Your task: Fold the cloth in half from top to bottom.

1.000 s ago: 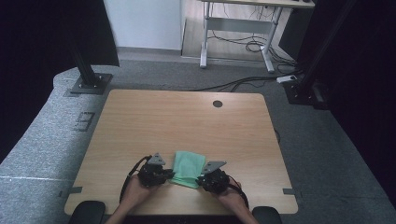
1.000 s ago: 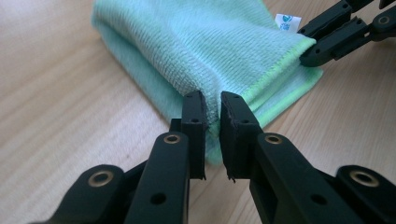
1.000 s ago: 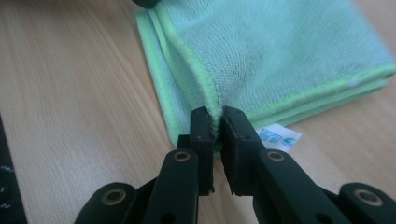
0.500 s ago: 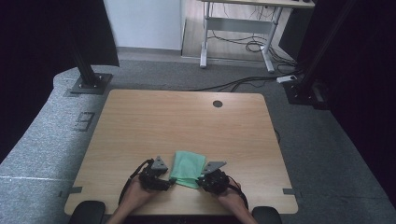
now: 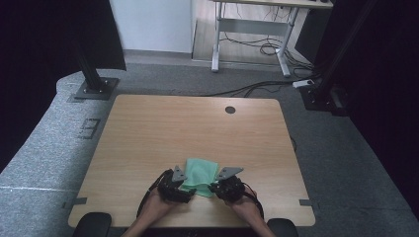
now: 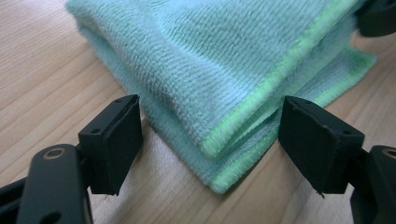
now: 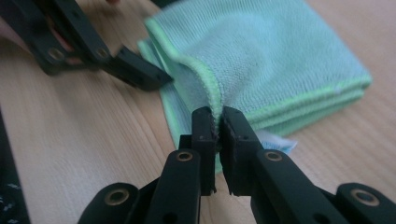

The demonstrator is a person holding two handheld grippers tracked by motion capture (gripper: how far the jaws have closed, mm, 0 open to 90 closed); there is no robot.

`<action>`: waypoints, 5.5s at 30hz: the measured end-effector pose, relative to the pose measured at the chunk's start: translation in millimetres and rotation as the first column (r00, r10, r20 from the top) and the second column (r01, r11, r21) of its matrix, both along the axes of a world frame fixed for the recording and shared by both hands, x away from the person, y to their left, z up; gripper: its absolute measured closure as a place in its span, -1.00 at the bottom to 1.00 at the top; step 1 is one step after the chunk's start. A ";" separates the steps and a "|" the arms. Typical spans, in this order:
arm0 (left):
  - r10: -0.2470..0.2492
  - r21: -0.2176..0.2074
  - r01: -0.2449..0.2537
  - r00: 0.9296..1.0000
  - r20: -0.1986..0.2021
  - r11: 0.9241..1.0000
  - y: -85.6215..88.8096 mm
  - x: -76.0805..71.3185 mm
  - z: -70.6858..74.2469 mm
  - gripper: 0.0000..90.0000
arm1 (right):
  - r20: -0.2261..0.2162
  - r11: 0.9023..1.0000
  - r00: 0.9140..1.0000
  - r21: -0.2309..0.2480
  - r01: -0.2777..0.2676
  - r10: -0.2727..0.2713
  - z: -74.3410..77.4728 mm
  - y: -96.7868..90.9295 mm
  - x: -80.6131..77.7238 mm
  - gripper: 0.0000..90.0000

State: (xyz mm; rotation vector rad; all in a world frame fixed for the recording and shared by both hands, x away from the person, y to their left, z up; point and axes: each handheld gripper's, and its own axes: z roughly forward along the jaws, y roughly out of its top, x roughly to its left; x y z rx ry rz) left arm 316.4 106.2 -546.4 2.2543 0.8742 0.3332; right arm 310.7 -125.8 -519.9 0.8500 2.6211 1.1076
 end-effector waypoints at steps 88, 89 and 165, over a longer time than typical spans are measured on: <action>0.126 -0.013 -0.126 0.992 0.003 0.992 21.9 66.7 -1.7 -0.86 | 0.036 0.961 0.962 -0.050 0.272 -0.271 -24.8 -11.6 64.8 -0.55; 0.129 -0.014 -0.129 0.992 0.001 0.992 22.4 70.3 -1.8 -0.87 | 0.033 0.961 0.962 -0.047 0.274 -0.272 -25.1 -11.1 67.4 -0.55; 0.093 -0.059 -0.089 0.992 0.084 0.994 77.1 33.2 34.4 -1.00 | 0.077 0.969 0.966 0.038 0.245 -0.247 20.4 -59.0 41.6 -0.85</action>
